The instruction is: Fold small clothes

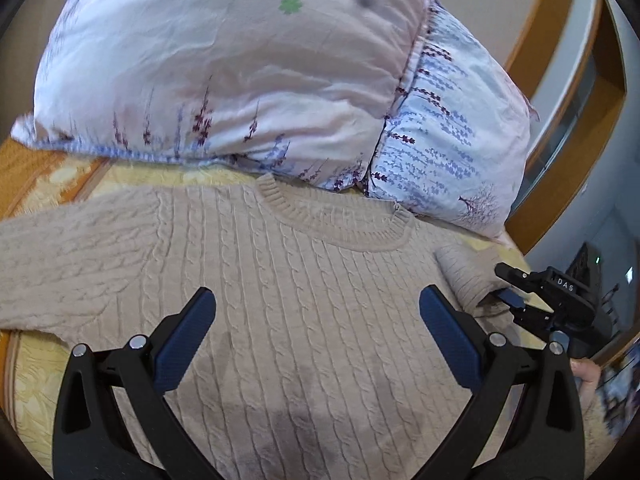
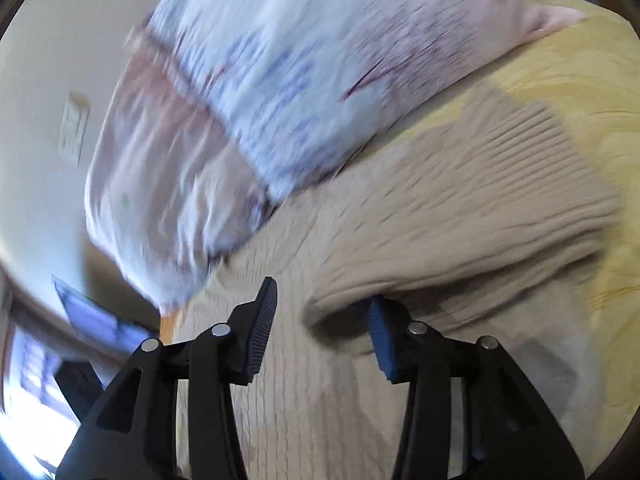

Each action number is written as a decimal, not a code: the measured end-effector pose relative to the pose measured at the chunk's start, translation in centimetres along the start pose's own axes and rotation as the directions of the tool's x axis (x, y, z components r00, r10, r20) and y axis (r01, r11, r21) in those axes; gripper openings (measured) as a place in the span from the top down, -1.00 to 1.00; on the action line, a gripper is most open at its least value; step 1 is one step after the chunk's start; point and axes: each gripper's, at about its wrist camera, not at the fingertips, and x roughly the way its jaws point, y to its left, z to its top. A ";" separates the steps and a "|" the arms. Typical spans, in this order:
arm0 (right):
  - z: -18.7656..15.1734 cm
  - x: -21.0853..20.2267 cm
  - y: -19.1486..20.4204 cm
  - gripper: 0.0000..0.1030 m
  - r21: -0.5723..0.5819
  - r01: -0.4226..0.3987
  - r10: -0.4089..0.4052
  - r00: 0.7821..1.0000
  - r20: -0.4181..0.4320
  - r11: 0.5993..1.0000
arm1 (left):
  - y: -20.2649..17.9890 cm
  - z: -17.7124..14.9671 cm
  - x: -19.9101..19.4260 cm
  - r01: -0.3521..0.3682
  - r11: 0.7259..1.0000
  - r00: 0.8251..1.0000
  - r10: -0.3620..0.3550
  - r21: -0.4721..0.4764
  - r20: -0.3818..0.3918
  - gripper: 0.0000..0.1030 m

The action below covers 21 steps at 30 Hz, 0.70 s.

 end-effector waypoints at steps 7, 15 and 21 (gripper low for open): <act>2.7 -0.2 1.2 0.77 -0.045 0.278 -0.268 0.950 0.159 0.960 | 2.3 0.0 0.3 0.065 0.991 0.997 -0.069 -0.115 -0.038 -0.87; -2.2 4.2 14.8 0.72 -0.397 -0.030 0.020 0.999 -0.031 0.917 | 3.8 0.1 -0.2 0.136 0.969 0.990 -0.142 -0.208 -0.017 -0.87; -5.1 4.9 12.9 -0.09 -0.297 -0.123 0.073 0.982 -0.173 0.947 | 4.3 -0.2 1.2 0.195 0.926 0.972 -0.227 -0.324 -0.063 -0.80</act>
